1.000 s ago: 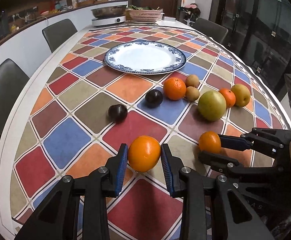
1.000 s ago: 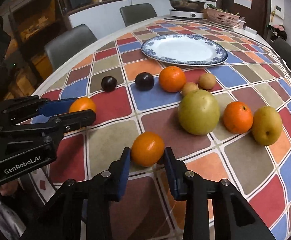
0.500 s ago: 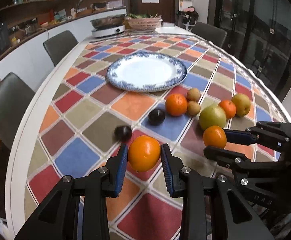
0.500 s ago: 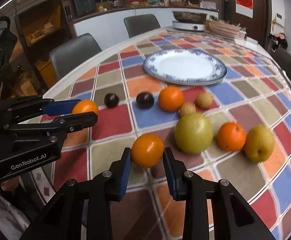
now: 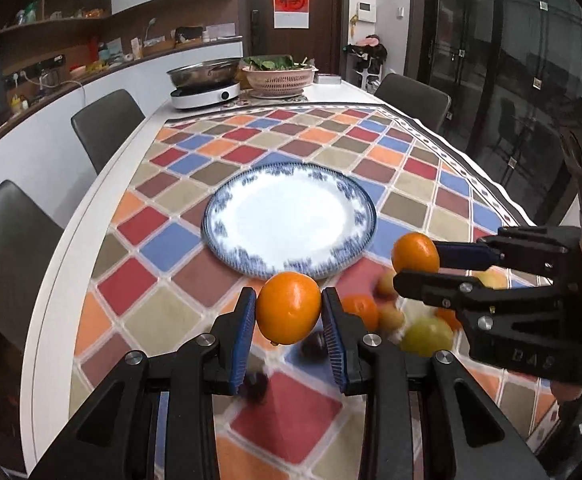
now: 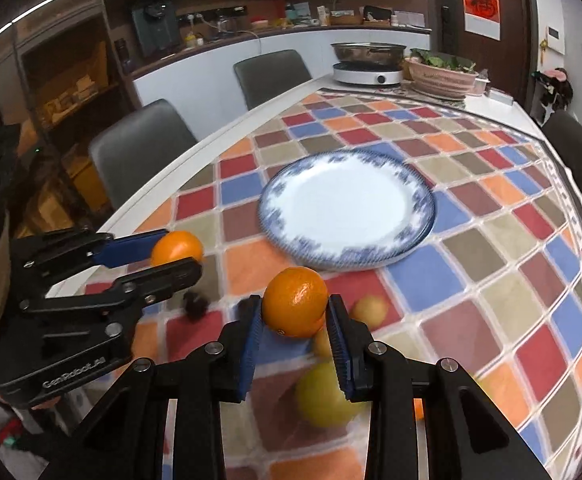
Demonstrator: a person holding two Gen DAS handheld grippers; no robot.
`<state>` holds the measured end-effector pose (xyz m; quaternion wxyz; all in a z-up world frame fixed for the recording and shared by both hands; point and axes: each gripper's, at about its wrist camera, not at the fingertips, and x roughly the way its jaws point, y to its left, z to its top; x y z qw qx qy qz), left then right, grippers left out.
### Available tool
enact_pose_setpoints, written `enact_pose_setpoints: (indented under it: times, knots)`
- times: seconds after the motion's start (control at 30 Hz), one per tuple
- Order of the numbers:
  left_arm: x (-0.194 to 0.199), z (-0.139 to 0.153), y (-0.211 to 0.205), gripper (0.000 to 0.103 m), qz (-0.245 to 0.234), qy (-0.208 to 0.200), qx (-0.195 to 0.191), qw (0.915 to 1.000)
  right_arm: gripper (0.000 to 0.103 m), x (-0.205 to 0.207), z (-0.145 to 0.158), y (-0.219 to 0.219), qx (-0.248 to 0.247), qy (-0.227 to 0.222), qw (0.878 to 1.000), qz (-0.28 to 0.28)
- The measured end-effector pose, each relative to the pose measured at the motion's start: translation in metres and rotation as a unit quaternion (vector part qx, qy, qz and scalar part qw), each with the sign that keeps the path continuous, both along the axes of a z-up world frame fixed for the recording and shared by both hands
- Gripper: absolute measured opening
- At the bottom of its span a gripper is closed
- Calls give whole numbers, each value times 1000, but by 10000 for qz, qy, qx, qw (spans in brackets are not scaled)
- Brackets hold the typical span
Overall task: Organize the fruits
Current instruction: 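Carry both tangerines onto the blue-and-white plate and open both grippers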
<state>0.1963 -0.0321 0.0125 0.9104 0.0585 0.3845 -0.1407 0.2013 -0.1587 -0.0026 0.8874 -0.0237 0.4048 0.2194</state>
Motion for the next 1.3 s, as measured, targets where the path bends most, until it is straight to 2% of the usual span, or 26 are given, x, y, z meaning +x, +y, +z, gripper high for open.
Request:
enact_pose_setpoints:
  times: [0.3,0.4,0.7,0.9,1.0,1.03,1.1,1.27,1.3]
  knots:
    - [82,0,-2,33,-134,265,-143,9995,33,81,10,-2,22,288,9996,-46]
    - [107,-13,-1,33,-120,497,-174,9985,33,107,3,-2,65,486,9987,-130]
    - [156,-59,-4,33,-131,1116,7,9937,33,164,-35,3,-342,1047,9938,-173]
    - [170,-69,-3,34,-132,1302,-48,9914,33,180,-48,3,-398,1137,9925,-230]
    - [167,-65,1,47,-59,1213,-10,9926,35,184,-51,2,-393,1201,9916,-273]
    - [167,-63,2,49,-41,1186,-15,9929,40,184,-51,1,-381,1199,9916,-300]
    - [160,-55,5,54,23,1094,-12,9940,44,181,-47,-1,-365,1106,9926,-343]
    - [133,-34,9,65,153,770,101,9969,45,162,-32,-1,-541,851,9940,-413]
    - [126,-30,9,67,162,699,120,9973,51,156,-27,-1,-562,769,9946,-412]
